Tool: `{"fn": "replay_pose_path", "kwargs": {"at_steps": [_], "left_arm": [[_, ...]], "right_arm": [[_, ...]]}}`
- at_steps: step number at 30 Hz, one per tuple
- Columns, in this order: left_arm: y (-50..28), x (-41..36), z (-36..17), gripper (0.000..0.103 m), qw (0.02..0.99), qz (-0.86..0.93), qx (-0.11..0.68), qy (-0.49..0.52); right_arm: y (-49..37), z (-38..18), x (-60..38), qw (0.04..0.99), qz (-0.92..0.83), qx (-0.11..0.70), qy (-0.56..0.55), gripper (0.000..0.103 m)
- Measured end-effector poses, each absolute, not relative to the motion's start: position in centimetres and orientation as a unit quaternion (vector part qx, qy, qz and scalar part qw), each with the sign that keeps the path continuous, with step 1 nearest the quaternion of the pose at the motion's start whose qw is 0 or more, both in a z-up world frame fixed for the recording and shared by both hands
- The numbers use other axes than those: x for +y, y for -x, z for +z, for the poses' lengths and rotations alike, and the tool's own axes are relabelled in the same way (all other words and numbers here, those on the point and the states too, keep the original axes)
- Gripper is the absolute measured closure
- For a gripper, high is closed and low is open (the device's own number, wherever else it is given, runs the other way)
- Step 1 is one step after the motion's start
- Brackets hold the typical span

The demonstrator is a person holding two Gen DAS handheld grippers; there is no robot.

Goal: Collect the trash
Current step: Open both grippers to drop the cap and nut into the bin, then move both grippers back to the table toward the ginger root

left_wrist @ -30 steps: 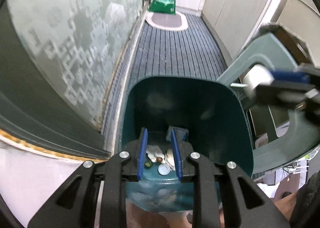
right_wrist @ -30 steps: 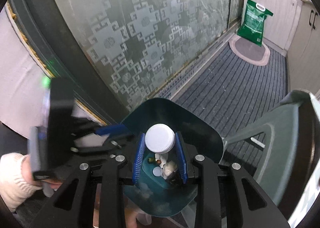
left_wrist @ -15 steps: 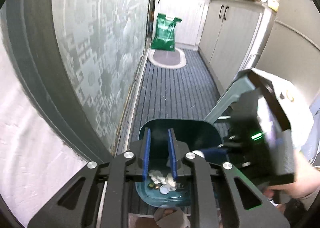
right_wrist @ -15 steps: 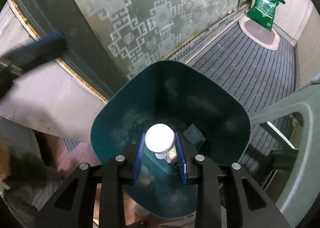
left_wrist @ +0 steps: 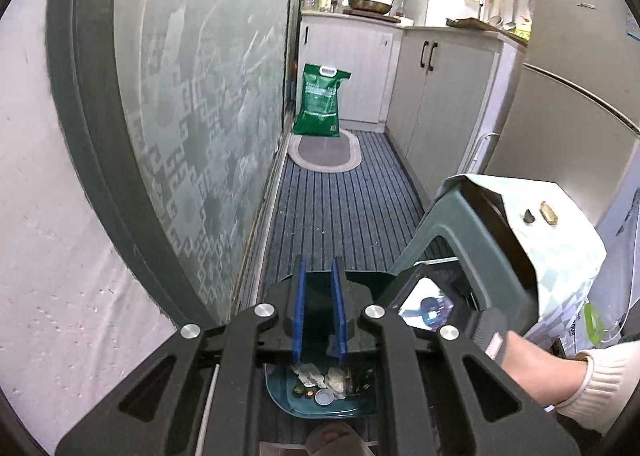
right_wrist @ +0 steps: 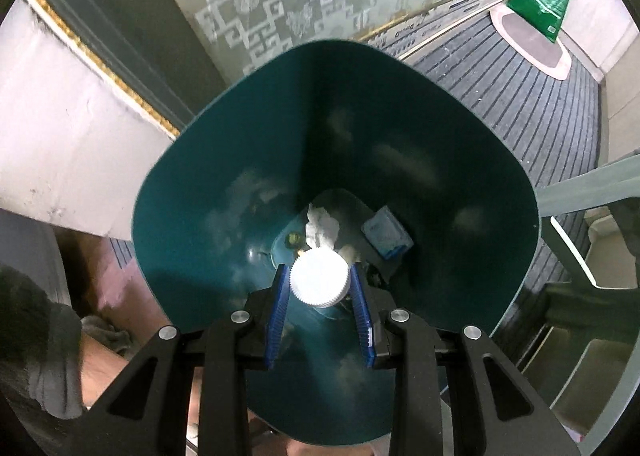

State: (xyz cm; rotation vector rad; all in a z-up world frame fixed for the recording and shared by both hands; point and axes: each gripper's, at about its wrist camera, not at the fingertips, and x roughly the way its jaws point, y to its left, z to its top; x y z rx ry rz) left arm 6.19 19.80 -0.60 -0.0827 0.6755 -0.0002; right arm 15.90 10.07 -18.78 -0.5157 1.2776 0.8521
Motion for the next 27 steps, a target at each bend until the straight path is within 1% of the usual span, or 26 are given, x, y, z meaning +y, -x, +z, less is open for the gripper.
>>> {"fn": "replay_pose_path", "kwargs": {"at_steps": [3,4,6,8,13,16,19,21,24,25,26,27], "left_arm": [[-6.0,19.5,0.0,0.088,0.945,-0.004,0.324,0.038],[-5.9,19.3,0.3,0.085,0.947,-0.006,0.320,0.038],[-5.7,19.2,0.7,0.083,0.948,-0.009,0.316,0.039],[-5.6,19.0,1.0,0.081,0.949,-0.015,0.311,0.044],[-5.5,18.5,1.8,0.079,0.951,-0.020,0.304,0.052],[-5.3,18.1,2.7,0.076,0.954,-0.023,0.296,0.054],[-4.6,17.4,4.0,0.073,0.959,-0.031,0.276,0.054],[-4.2,17.1,4.8,0.070,0.963,-0.034,0.262,0.055],[-3.7,16.8,6.1,0.068,0.968,-0.037,0.240,0.060],[-3.5,16.7,6.6,0.065,0.970,-0.039,0.231,0.065],[-3.5,16.5,6.9,0.064,0.971,-0.041,0.225,0.069],[-3.5,16.4,7.1,0.064,0.972,-0.044,0.221,0.073]], "right_arm": [[-15.7,-19.3,10.1,0.684,0.381,0.574,0.238,0.072],[-15.6,-19.3,10.1,0.685,0.381,0.572,0.241,0.070],[-15.7,-19.0,10.2,0.693,0.375,0.565,0.245,0.050],[-15.9,-18.6,10.0,0.700,0.371,0.559,0.243,0.046],[-15.9,-16.8,9.8,0.710,0.382,0.548,0.223,0.046],[-15.7,-15.2,10.0,0.716,0.394,0.536,0.212,0.046],[-15.2,-12.9,10.1,0.725,0.408,0.517,0.201,0.046],[-15.1,-11.5,10.1,0.731,0.414,0.505,0.196,0.046],[-14.9,-8.3,9.4,0.749,0.423,0.477,0.180,0.046],[-14.9,-7.3,9.1,0.755,0.425,0.468,0.175,0.046],[-15.0,-6.1,8.6,0.763,0.427,0.457,0.166,0.047],[-15.1,-5.1,8.1,0.770,0.427,0.448,0.158,0.050]]}}
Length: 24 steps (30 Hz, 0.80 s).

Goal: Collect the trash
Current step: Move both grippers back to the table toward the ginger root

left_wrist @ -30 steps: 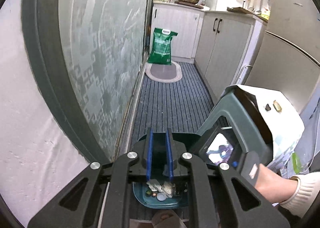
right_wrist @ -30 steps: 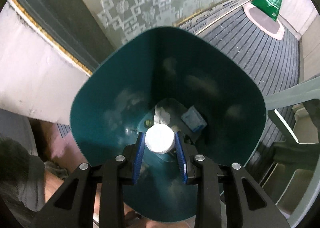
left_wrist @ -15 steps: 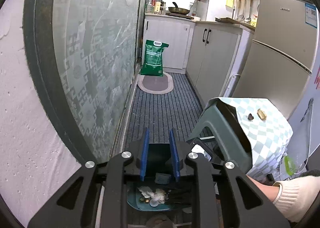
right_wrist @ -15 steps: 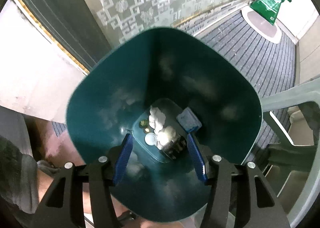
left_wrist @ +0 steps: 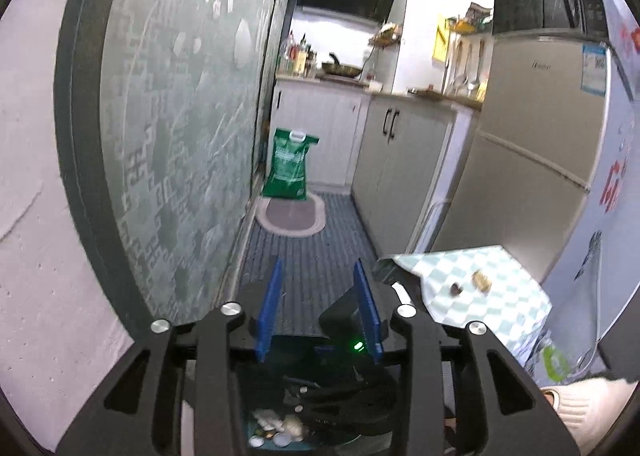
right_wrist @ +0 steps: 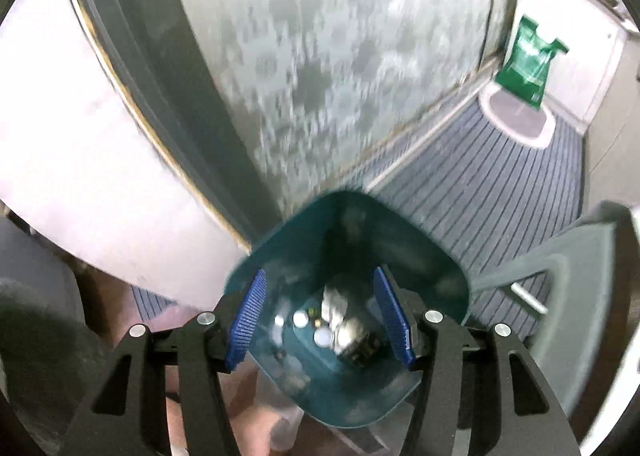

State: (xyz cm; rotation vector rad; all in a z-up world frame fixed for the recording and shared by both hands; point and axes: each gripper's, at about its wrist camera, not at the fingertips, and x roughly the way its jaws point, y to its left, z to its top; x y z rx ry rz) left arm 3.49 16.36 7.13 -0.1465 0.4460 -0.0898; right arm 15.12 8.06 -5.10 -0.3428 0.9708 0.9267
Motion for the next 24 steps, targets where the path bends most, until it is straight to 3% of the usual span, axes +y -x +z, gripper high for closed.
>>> {"fn": "replay_pose_path", "kwargs": {"at_steps": [5,11,24], "left_arm": [[-3.8,13.8,7.6,0.064,0.974,-0.059,0.211,0.057],[-4.0,11.7,8.6,0.064,0.977,-0.076,0.189,0.065],[-5.9,6.9,8.6,0.062,0.974,-0.084,0.201,0.056]], "right_arm": [[-16.1,-0.7,4.7,0.804,0.416,0.405,0.128,0.058],[-17.8,1.7,-0.3,0.837,0.382,0.378,0.099,0.058],[-21.0,2.5,-11.5,0.885,0.292,0.359,0.055,0.058]]}}
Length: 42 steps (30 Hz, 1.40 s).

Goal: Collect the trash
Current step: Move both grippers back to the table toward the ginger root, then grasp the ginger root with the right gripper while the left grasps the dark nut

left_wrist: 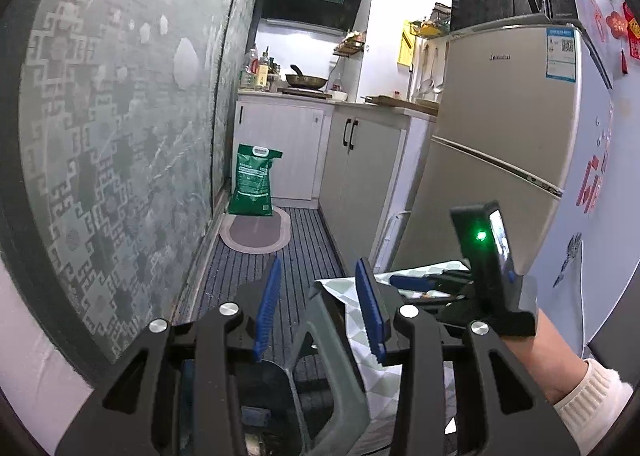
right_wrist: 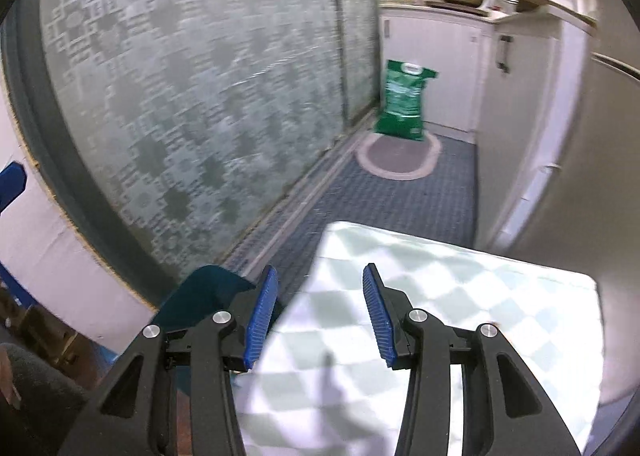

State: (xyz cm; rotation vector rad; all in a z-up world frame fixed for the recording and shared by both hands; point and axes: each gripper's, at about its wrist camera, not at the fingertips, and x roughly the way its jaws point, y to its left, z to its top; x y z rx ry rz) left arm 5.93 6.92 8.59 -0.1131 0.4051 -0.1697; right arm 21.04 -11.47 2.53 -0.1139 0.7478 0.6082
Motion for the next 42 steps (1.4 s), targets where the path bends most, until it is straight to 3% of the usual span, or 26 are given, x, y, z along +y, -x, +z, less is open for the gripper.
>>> {"fn": "replay_pose_path", "kwargs": {"at_steps": [4,6,9,21,23,25,26,35,40,42], "left_arm": [[-6.5,5.4,8.2,0.061,0.973,-0.088,0.208,0.048],[-7.1,4.5,7.8,0.059,0.971,-0.090,0.216,0.044],[-7.8,3.5,7.1,0.058,0.969,-0.092,0.227,0.037],[-10.8,-0.5,3.6,0.050,0.951,-0.101,0.292,0.003],[-11.3,-1.0,3.0,0.049,0.947,-0.103,0.305,0.001],[-11.8,-1.6,2.5,0.049,0.942,-0.103,0.318,0.001],[-12.0,-1.8,2.2,0.049,0.940,-0.105,0.324,0.002],[-14.6,-4.7,-1.4,0.049,0.922,-0.110,0.370,-0.005],[-15.9,-5.7,-3.4,0.049,0.912,-0.112,0.395,-0.010],[-16.4,-6.2,-4.0,0.049,0.908,-0.115,0.403,-0.013]], "right_arm": [[-21.8,2.3,-14.6,0.897,0.258,0.356,0.050,0.056],[-22.1,1.9,-15.8,0.902,0.242,0.355,0.046,0.045],[-22.6,1.0,-17.4,0.905,0.223,0.361,0.041,0.042],[-24.0,-3.5,-20.1,0.893,0.204,0.400,0.043,0.039],[-23.8,-4.1,-20.0,0.894,0.198,0.398,0.061,0.044],[-23.6,-4.2,-19.8,0.897,0.193,0.390,0.080,0.054],[-23.6,-4.2,-19.9,0.898,0.191,0.387,0.084,0.064],[-23.4,-3.2,-22.0,0.897,0.225,0.377,0.048,0.066],[-22.8,-1.8,-23.9,0.895,0.249,0.369,0.015,0.074],[-22.5,-1.7,-24.1,0.893,0.254,0.370,0.020,0.081]]}}
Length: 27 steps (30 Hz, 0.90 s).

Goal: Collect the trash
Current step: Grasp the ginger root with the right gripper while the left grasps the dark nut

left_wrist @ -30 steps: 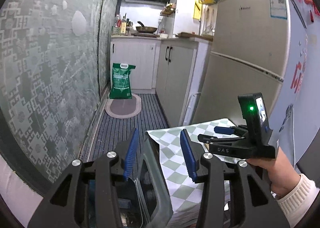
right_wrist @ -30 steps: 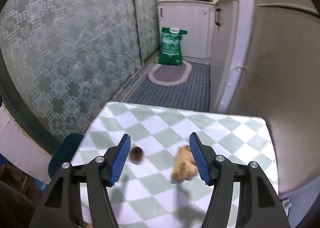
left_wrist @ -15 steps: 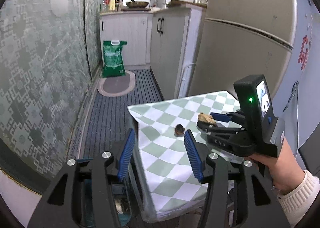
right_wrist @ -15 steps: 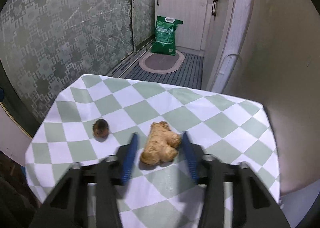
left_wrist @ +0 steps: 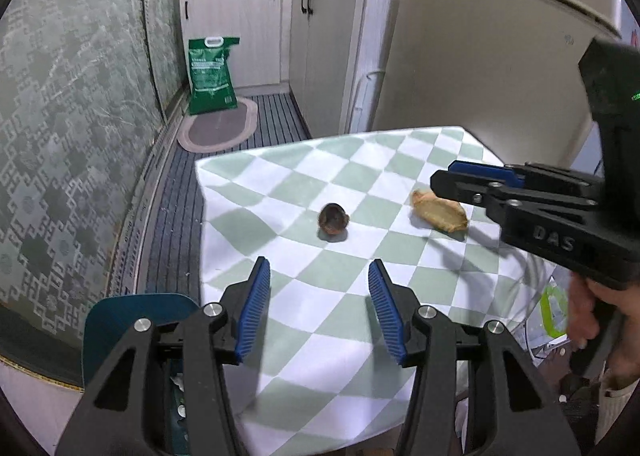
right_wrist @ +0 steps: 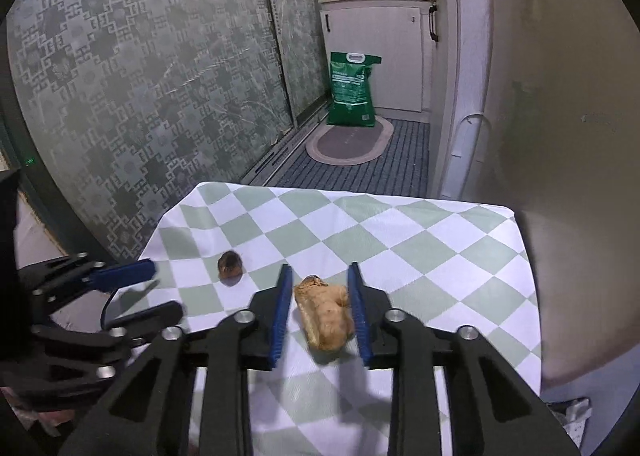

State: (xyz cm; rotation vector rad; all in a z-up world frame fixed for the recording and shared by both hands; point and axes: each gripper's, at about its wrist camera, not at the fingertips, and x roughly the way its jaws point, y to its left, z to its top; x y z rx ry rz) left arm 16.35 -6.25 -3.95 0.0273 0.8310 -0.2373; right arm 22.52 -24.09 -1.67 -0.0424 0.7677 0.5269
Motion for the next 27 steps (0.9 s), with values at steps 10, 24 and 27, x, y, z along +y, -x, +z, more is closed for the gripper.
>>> {"fn": "replay_pose_path", "kwargs": {"at_steps": [10,24,27], "left_arm": [[-17.8,-7.7,-4.9,0.049,0.907,-0.107,0.406,-0.025],[-19.8,-9.0,-5.2,0.051,0.907,-0.096,0.408,-0.033],[-20.3,-9.2,-5.3,0.052,0.907,-0.093,0.409,-0.034]], "right_arm": [[-22.4,-3.9,-24.6,0.889,0.242,0.386,0.039,0.061],[-22.7,-4.1,-23.9,0.893,0.250,0.366,0.074,0.072],[-22.7,-3.6,-24.9,0.894,0.254,0.365,0.052,0.072]]}}
